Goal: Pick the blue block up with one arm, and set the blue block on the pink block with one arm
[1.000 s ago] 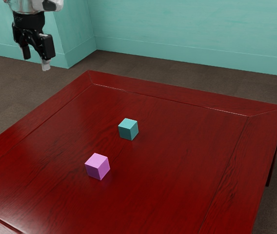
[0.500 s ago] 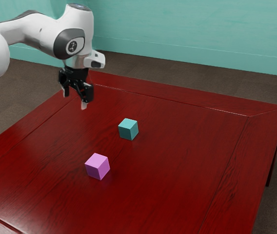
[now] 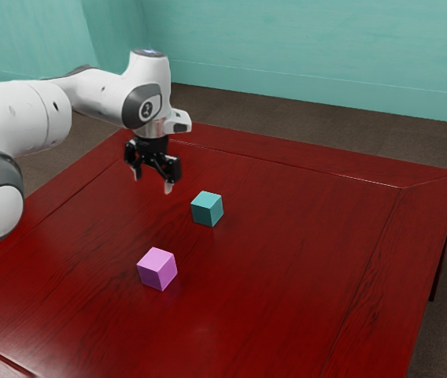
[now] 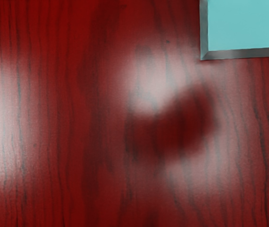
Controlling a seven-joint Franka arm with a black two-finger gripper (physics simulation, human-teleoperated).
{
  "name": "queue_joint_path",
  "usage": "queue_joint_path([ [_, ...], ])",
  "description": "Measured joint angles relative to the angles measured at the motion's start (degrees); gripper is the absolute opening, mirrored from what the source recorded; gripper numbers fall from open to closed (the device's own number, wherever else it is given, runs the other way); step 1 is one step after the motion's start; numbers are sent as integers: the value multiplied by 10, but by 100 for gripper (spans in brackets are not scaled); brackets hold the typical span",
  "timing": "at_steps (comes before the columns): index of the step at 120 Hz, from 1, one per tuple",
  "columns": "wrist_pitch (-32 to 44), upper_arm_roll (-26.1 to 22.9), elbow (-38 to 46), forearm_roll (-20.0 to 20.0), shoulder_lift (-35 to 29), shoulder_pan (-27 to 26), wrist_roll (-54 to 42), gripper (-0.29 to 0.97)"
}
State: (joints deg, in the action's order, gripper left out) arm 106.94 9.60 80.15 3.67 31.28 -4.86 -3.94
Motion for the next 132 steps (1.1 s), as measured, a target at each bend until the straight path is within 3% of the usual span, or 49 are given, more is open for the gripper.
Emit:
queue_joint_path([
  [20, 10, -5, -77, -21, 72, 6, 25, 68],
  [43, 15, -47, -139, -31, 130, 27, 50, 68],
  [95, 36, -74, -209, -31, 212, 35, 86, 68],
  [132, 55, -100, -229, -32, 235, 49, 101, 68],
])
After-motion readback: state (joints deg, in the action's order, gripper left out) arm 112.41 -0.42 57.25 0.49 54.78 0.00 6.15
